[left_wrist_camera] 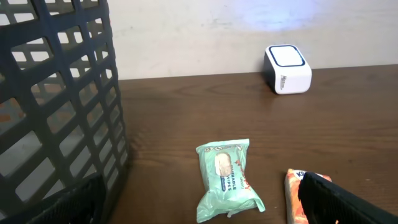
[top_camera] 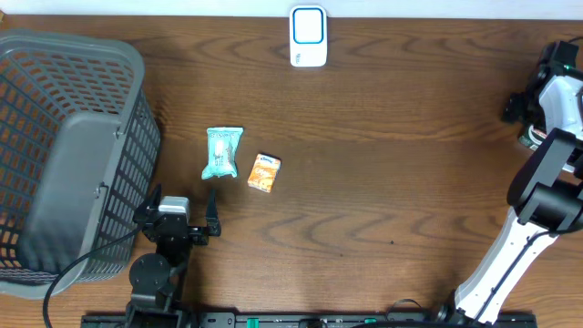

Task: Scan the item barcode
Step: 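Move the Zam-Buk tin to the right edge and release it, then reach the right gripper to the orange Kleenex pack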

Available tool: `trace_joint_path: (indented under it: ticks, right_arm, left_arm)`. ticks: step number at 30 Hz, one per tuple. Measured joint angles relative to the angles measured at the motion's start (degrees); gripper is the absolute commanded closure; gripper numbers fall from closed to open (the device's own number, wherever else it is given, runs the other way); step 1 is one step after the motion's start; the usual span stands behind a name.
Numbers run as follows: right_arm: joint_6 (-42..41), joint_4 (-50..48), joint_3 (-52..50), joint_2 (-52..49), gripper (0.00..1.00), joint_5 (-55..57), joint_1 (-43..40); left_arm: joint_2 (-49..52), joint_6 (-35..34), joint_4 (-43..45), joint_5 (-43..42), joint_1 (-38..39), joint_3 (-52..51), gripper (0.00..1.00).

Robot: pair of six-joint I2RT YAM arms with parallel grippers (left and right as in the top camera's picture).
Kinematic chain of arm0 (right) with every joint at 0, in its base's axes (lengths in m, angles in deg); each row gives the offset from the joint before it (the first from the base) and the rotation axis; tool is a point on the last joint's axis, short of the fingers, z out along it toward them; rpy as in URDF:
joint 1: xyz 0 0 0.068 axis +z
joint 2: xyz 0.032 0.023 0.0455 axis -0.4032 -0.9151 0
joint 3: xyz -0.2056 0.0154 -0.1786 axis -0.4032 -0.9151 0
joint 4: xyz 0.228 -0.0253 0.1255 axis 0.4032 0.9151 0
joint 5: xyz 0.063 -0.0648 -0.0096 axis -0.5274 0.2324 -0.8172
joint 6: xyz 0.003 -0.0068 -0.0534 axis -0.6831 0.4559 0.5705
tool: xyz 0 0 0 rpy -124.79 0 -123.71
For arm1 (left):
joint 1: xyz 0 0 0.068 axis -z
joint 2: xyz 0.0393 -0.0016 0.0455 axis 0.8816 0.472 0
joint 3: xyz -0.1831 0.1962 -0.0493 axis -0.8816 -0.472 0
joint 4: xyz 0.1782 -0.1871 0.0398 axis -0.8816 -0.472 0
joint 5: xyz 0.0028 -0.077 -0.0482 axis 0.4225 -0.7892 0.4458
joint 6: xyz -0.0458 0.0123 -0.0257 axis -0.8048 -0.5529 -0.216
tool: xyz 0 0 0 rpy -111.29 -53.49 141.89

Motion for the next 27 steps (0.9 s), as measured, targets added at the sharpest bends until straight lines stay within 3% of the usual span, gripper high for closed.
trace_joint_path:
  ticks: [4, 10, 17, 27]
  right_arm:
    - [-2.82, 0.68, 0.04, 6.29, 0.01, -4.83, 2.19]
    - [-6.91, 2.67, 2.03, 20.11, 0.01, -27.87, 8.66]
    - [-7.58, 2.73, 2.32, 21.57, 0.01, -52.15, 21.90]
    - [13.75, -2.43, -7.21, 19.61, 0.01, -52.26, 47.58]
  left_arm:
    - [0.00, 0.00, 0.00, -0.02, 0.00, 0.00, 0.02]
    - [0.00, 0.00, 0.02, 0.00, 0.00, 0.00, 0.02]
    - [0.00, 0.00, 0.00, 0.00, 0.00, 0.00, 0.02]
    - [0.00, 0.00, 0.02, 0.00, 0.00, 0.00, 0.02]
